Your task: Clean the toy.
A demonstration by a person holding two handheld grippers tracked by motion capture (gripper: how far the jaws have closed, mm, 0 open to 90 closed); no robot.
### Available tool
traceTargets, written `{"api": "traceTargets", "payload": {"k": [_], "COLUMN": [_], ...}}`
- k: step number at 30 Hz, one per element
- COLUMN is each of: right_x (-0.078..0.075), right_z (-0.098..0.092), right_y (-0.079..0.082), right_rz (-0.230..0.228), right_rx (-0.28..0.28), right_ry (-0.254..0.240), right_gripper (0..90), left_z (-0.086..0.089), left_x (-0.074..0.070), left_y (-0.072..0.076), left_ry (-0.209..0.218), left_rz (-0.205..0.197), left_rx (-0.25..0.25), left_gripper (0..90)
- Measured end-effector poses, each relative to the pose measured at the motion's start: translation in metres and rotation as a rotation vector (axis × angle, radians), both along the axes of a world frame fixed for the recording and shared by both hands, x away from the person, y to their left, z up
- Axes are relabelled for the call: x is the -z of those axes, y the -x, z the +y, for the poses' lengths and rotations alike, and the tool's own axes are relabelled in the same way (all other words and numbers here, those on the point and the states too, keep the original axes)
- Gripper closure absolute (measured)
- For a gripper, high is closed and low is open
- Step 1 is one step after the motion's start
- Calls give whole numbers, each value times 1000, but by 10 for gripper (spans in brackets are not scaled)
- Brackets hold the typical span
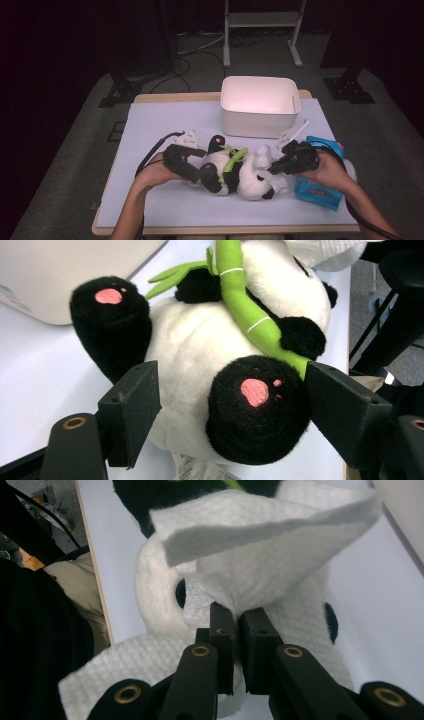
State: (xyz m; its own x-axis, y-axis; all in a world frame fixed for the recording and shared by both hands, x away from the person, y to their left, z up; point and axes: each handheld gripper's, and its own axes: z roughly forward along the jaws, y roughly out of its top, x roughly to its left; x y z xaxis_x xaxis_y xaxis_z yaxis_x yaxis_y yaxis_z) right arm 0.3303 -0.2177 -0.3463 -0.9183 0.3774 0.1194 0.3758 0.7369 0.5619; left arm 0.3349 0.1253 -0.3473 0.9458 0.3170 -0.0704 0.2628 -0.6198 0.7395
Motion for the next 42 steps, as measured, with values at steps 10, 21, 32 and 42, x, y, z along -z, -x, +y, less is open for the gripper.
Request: {"api": "traceTargets", "payload": {"k": [10, 21, 32, 42], "right_x": [-6, -9, -10, -10], "right_z": [-2, 31, 71, 103], "right_y": [0, -5, -5, -6], "right_rz": [-17, -29, -32, -57], "right_rx": [8, -53, -123, -171], "right_ry": [-27, -29, -36, -2], "right_gripper": [842, 841, 842, 836], "left_z": [3, 0, 3, 6], "left_x": [-4, 4, 10, 15], "left_y": [-8, -4, 1, 6], "left_ry": [-3, 0, 32, 54], "left_rz": [2, 55, 42, 34], "left_rx": [-21, 50, 62, 65], "left_gripper": [229, 481, 540, 530]}}
